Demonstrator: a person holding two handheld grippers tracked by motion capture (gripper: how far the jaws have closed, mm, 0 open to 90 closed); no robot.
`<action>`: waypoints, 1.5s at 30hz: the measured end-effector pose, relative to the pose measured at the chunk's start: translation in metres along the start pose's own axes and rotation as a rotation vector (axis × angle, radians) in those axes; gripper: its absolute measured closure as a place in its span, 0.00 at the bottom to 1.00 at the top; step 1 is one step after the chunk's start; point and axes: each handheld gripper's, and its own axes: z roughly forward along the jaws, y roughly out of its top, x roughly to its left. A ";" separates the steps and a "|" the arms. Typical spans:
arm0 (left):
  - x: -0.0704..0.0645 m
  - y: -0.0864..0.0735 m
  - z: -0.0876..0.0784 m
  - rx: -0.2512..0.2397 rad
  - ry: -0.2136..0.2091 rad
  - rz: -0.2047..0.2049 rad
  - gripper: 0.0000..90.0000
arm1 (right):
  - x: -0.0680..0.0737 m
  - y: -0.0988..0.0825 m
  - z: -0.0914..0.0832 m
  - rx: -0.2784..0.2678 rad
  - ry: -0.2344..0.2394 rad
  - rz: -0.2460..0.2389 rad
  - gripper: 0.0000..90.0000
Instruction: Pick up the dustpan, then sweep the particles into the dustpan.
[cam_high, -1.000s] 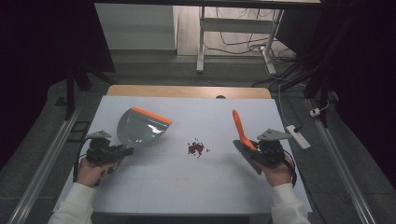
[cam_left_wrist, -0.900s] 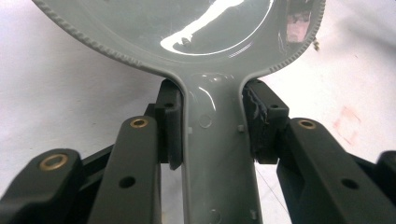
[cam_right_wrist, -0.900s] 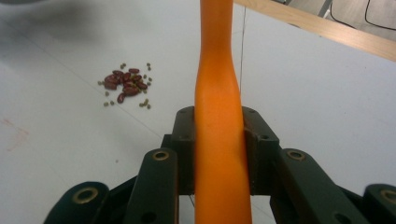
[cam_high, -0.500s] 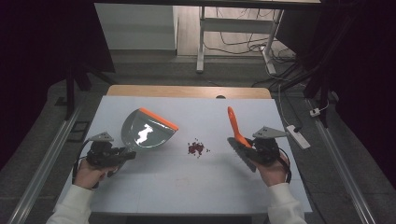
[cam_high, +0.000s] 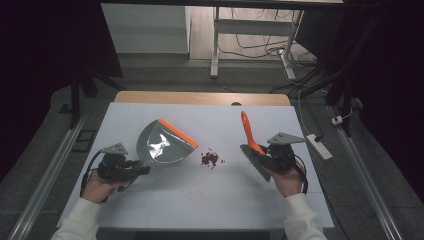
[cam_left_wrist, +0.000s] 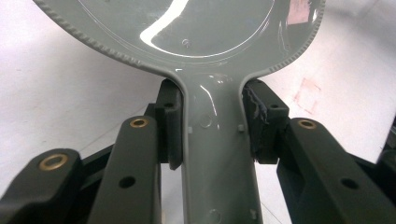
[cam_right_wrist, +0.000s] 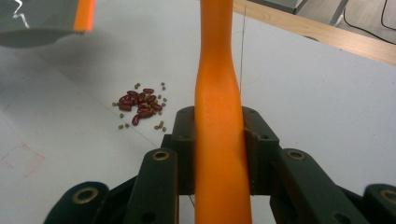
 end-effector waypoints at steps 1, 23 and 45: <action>-0.001 0.000 0.001 0.005 -0.006 0.008 0.69 | 0.000 0.000 0.001 0.001 0.002 0.000 0.78; -0.023 0.003 0.010 0.089 -0.066 0.144 0.69 | 0.004 0.029 0.031 -0.017 0.008 -0.043 0.78; -0.024 0.001 0.015 0.170 -0.068 0.144 0.69 | -0.001 0.045 0.054 -0.018 0.009 -0.054 0.78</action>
